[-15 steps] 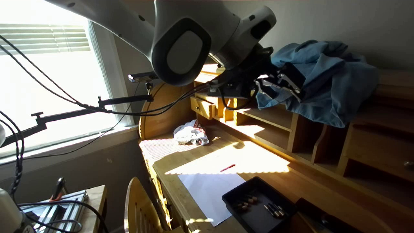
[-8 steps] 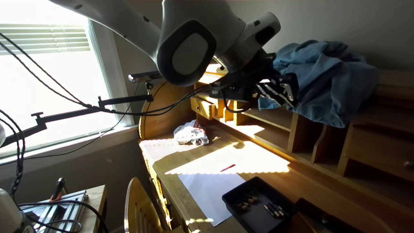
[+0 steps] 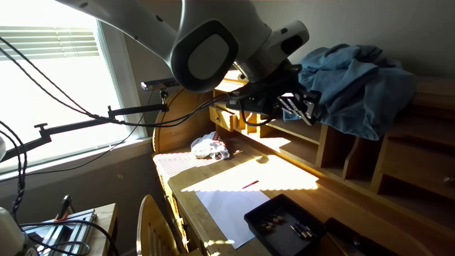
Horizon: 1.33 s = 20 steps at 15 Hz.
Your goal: Put the cloth on the desk
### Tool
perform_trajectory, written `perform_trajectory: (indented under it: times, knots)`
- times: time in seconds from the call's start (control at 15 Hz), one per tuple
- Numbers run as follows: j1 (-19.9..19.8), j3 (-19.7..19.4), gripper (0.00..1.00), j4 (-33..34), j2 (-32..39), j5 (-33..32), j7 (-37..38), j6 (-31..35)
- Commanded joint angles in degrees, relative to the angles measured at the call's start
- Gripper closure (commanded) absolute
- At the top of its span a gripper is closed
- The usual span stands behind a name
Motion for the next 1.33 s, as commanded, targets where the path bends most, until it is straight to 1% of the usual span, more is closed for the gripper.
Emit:
perform_trajectory:
  times: [0.0, 0.07, 0.13, 0.2, 0.33, 0.47, 0.8, 0.87, 1.0, 1.27]
  knots:
    - [-0.8, 0.9, 1.00, -0.7, -2.2, -1.9, 1.3, -3.2]
    - [-1.0, 0.7, 1.00, -0.7, -2.3, -3.2, 1.6, -2.7]
    - [-0.2, -0.4, 0.74, -1.1, -2.7, -5.4, 2.5, -1.9]
    - [-0.3, -0.5, 0.73, -1.3, -3.1, -7.3, 2.8, -1.1]
    - [-1.0, -1.6, 0.60, -1.3, -3.9, -16.5, 8.3, 1.5]
    - [-1.7, -2.1, 0.46, -0.4, -4.1, -22.3, 12.2, 2.5]
    - [-3.3, -2.1, 0.12, 0.5, -4.0, -30.3, 18.1, 4.8]
    - [-3.4, -2.1, 0.03, 0.7, -3.8, -31.3, 18.6, 5.1]
    - [-3.8, -2.2, 0.00, 1.1, -3.2, -33.3, 19.7, 6.0]
    - [-4.6, -2.4, 0.00, 2.1, -1.9, -35.7, 21.2, 7.6]
